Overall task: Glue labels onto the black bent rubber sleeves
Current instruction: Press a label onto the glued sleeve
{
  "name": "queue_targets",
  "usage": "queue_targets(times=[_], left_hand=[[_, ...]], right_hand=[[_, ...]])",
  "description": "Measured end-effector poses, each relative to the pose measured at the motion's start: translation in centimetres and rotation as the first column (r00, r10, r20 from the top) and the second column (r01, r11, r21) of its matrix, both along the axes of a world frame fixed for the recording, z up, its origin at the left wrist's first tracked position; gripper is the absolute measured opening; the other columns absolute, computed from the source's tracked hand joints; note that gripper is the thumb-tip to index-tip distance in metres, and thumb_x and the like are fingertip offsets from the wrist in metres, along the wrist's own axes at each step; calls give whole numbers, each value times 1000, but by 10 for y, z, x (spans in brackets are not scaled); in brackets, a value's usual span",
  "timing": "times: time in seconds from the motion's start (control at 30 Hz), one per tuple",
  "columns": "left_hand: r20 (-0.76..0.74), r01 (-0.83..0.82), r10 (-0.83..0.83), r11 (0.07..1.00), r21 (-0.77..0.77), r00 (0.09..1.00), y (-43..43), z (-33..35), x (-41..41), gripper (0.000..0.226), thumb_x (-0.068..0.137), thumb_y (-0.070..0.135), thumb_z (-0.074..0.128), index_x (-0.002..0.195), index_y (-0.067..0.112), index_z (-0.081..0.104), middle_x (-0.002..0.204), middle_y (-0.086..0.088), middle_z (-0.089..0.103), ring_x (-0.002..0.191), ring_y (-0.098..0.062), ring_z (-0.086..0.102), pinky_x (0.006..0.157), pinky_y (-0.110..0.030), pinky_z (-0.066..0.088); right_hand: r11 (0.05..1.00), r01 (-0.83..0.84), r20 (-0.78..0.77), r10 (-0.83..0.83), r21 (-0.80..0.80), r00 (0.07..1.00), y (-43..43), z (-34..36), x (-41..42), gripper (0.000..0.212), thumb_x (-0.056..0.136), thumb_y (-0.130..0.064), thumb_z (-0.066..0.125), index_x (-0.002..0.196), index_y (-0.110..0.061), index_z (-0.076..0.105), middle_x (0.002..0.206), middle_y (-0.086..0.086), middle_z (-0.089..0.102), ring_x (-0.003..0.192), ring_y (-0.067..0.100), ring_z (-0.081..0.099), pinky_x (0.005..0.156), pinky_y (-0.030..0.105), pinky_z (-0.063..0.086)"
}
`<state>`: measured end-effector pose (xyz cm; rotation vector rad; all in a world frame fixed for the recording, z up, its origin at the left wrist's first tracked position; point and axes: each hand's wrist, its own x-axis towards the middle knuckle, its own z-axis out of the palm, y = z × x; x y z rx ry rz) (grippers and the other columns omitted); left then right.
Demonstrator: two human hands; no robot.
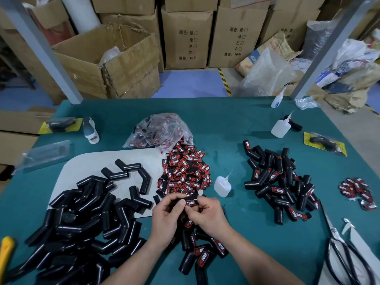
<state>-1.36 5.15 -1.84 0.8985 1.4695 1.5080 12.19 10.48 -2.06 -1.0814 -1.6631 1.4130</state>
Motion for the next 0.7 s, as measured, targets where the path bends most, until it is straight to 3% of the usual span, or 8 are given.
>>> queue_targets(times=[0.27,0.5,0.6,0.7], left_hand=[[13,-34,34,999,-13,999,0,-3,1,21,93,-14,62,96,3,74,93,-10,77,87,-15,72,80,-21,55],[137,-41,39,999,16,990,0,-3,0,21,90,19,60,94,4,75,91,-14,76,85,-19,71,78,-26,57],[69,-17,15,1000,21,997,-1,-5,1,18,84,19,71,97,7,73,94,-7,77,86,-14,72,79,-20,55],[77,-17,15,1000,23,997,0,-7,-1,15,82,14,71,95,7,73,93,-7,77,86,-13,72,79,-20,55]], right_hand=[[1000,-10,3,9,20,1000,-1,2,0,43,85,-22,72,56,-4,45,48,-2,44,47,9,36,45,27,29],[1000,-24,-3,24,8,1000,-2,5,0,37,86,-20,74,58,-9,52,49,-7,48,45,8,38,44,23,31],[999,-9,13,9,38,1000,-3,7,-1,40,85,-20,70,54,-20,44,49,-10,43,47,8,34,44,27,28],[998,-6,25,4,60,1000,-4,7,-2,41,84,-21,69,54,-18,42,48,-8,41,47,10,33,44,31,26]])
